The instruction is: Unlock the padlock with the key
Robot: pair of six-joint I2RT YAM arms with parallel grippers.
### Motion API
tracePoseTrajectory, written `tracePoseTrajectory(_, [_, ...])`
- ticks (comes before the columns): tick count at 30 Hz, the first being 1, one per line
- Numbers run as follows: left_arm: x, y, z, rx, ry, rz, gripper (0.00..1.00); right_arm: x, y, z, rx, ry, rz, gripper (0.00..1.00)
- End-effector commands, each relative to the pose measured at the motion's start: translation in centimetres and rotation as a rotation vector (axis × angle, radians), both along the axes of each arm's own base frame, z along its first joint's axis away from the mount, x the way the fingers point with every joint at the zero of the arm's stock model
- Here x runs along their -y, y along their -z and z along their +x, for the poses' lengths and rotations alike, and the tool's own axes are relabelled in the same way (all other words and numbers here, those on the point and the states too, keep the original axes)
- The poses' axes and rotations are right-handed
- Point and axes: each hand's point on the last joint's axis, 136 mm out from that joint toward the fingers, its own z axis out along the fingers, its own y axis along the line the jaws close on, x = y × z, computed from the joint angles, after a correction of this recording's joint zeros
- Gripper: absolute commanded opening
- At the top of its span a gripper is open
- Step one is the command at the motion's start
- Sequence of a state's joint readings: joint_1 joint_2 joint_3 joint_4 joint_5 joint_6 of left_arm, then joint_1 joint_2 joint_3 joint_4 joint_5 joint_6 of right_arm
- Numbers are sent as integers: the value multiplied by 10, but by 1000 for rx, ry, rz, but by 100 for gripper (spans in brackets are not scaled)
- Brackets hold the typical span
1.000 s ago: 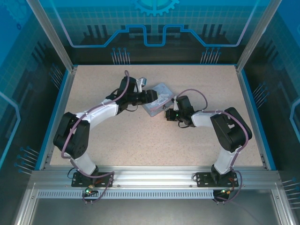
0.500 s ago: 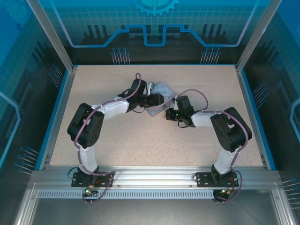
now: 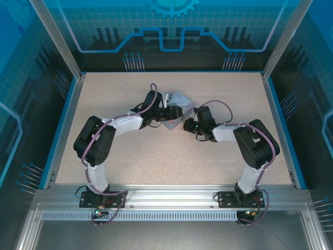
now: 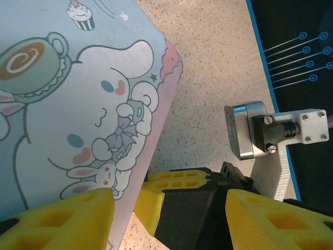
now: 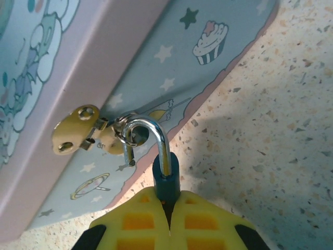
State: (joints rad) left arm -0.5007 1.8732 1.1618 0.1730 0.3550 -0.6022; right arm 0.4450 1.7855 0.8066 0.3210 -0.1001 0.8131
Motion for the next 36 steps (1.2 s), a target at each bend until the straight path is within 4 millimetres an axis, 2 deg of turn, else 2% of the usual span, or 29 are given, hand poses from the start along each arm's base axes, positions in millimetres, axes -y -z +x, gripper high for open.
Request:
tracePoseTrajectory(1, [-7,49,-30,-160,-5,75,60,-5,-22,13,62,60,72,0])
tracePoseTrajectory(6, [-4,57,-35,-176,-3,76,60,-3,-23,21,60,94,96,0])
tracePoseTrajectory(15, [-4,66,-37,-193,-2,84,60,2,-14,36,49,138,106,0])
tracePoseTrajectory(25, [-5,67,-37,-195,-6,90,60,10,-23,54,113,165,132,0])
tracePoseTrajectory(32, [-7,65,-36,-189,-8,95,61,22,-26,58,129,188,166,0])
tracePoseTrajectory(36, [-15,61,-34,-181,-23,102,61,35,-27,48,125,187,94,0])
